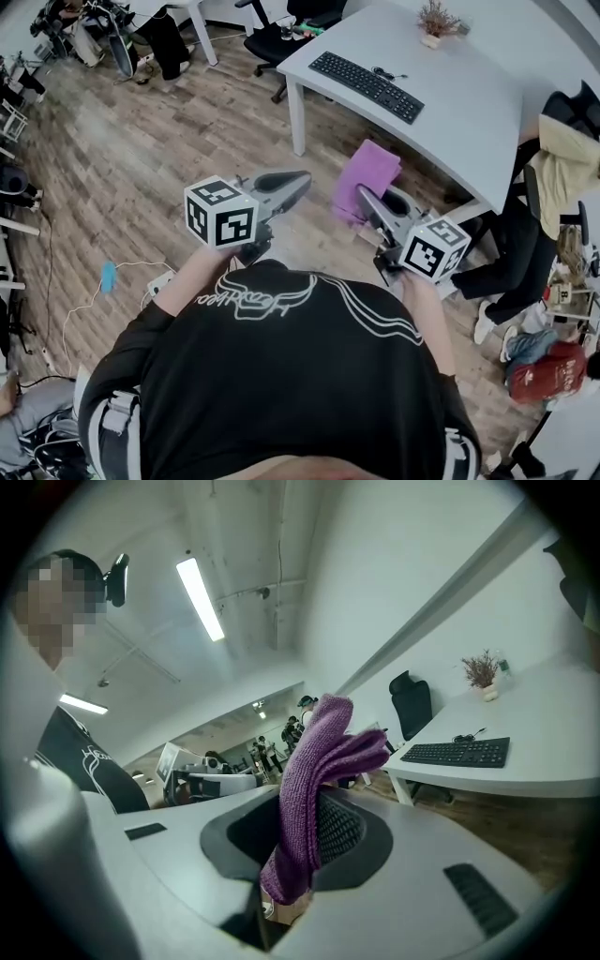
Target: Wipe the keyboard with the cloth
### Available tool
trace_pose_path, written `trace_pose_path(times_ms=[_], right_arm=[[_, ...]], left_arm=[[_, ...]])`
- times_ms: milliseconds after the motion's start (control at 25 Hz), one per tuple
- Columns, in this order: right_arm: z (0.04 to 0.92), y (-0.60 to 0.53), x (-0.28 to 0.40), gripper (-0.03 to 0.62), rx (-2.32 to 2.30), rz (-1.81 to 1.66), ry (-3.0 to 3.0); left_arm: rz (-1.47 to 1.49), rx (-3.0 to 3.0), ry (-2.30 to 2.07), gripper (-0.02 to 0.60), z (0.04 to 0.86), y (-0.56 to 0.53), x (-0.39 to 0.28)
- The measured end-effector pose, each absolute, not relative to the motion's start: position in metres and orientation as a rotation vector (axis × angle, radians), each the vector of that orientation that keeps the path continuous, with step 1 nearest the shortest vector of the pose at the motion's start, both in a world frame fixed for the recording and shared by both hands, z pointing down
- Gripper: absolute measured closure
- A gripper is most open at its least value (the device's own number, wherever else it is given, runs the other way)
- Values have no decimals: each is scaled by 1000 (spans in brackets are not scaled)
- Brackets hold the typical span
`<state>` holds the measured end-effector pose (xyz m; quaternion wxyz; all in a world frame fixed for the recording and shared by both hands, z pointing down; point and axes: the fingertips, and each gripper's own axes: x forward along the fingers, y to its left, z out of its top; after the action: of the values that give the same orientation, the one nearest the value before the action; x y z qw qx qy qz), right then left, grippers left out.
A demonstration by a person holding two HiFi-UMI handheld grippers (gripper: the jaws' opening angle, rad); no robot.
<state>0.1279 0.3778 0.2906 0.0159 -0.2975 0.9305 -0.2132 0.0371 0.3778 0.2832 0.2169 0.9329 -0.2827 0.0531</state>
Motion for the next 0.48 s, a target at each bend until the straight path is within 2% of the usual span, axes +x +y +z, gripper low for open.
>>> trace_pose_path(times_ms=[480], right_arm=[[321, 345, 131, 533, -968, -774, 2849]], left_arm=[[152, 2552, -732, 574, 311, 346, 37]])
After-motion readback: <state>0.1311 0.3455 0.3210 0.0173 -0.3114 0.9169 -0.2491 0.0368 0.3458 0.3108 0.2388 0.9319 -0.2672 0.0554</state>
